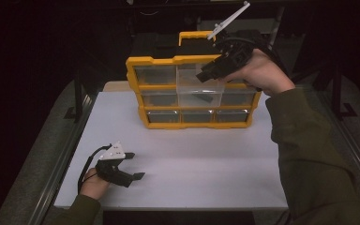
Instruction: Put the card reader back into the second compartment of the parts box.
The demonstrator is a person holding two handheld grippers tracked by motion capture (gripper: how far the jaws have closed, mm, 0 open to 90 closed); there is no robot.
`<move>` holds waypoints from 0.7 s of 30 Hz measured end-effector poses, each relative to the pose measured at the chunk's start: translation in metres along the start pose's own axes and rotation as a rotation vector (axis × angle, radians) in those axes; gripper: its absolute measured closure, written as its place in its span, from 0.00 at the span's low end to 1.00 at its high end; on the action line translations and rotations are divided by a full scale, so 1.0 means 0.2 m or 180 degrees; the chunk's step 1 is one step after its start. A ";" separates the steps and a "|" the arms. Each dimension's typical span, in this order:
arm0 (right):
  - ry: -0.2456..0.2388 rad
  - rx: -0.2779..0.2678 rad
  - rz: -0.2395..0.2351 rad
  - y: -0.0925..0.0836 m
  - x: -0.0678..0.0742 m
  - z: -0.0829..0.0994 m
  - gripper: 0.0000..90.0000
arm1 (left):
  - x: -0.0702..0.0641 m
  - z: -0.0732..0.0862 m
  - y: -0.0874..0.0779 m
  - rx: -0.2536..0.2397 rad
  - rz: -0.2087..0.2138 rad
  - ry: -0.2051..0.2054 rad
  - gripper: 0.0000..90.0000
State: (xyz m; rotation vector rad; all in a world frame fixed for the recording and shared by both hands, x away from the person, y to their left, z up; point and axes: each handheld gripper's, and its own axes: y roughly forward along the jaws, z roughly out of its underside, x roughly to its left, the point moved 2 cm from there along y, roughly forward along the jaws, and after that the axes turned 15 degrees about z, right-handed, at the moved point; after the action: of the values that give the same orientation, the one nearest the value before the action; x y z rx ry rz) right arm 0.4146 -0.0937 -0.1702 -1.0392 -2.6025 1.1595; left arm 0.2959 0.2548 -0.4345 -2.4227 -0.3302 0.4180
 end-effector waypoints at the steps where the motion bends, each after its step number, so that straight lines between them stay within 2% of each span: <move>1: 0.0023 -0.0007 0.0010 0.00 0.00 0.00 0.63 | 0.00 0.00 0.00 0.0001 -0.0002 -0.0003 0.16; 10: 0.0189 -0.0100 0.0104 -0.12 -0.05 0.06 0.56 | 0.00 0.00 0.00 0.0010 -0.0001 -0.0003 0.16; 15: 0.0215 -0.0158 0.0166 -0.19 -0.07 0.12 0.51 | 0.00 0.00 0.00 0.0019 -0.0004 -0.0001 0.16; 21: 0.0264 -0.0187 0.0146 -0.22 -0.07 0.20 0.43 | 0.00 0.00 0.00 0.0018 -0.0005 -0.0006 0.16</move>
State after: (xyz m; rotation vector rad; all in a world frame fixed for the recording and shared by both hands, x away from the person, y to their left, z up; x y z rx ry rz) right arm 0.3873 -0.1477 -0.1648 -1.1385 -2.5760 1.0316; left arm 0.2960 0.2545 -0.4353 -2.4165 -0.3311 0.4199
